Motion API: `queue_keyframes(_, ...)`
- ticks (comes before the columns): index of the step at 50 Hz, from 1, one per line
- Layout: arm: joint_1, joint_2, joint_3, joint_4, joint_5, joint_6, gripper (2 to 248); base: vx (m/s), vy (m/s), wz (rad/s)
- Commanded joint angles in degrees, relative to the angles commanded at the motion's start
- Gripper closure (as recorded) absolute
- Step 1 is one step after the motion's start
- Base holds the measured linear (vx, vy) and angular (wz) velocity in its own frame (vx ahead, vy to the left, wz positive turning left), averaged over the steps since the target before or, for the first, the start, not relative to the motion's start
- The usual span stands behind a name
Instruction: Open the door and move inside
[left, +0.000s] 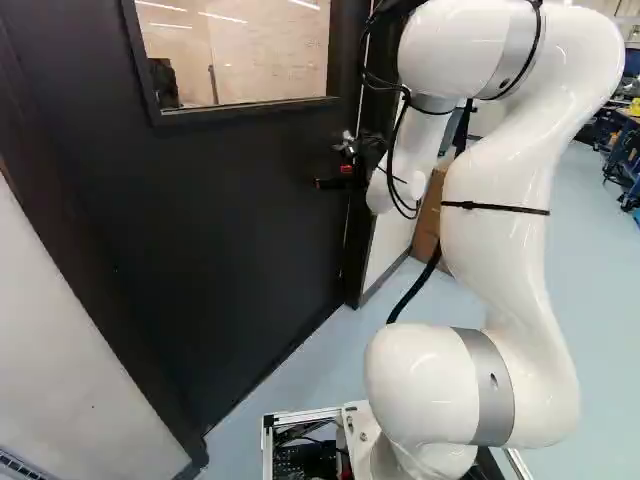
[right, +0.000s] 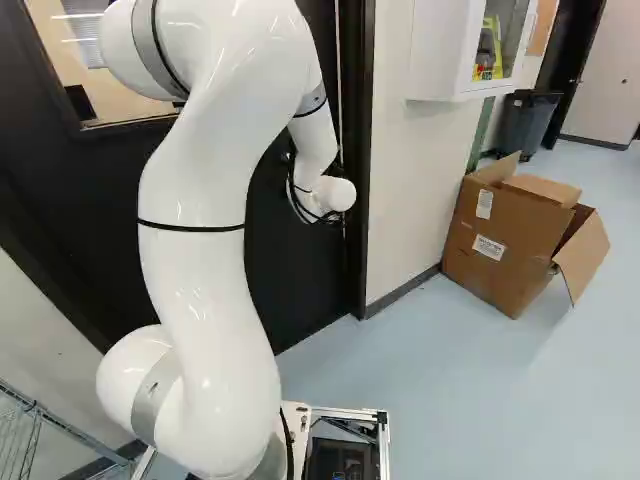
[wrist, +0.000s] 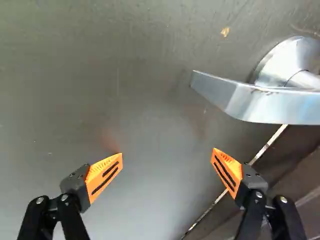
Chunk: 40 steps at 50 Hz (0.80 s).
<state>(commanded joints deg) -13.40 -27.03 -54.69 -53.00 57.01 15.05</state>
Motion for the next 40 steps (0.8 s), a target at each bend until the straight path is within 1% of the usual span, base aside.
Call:
queue_keyframes(21,2.8,-3.4,-4.5,-1.4,0.0,0.0,3,0.0,0.0,0.0)
queue_keyframes(40,5.6,-7.4,-10.0,-3.3,0.6,0.0,3,0.0,0.0,0.0)
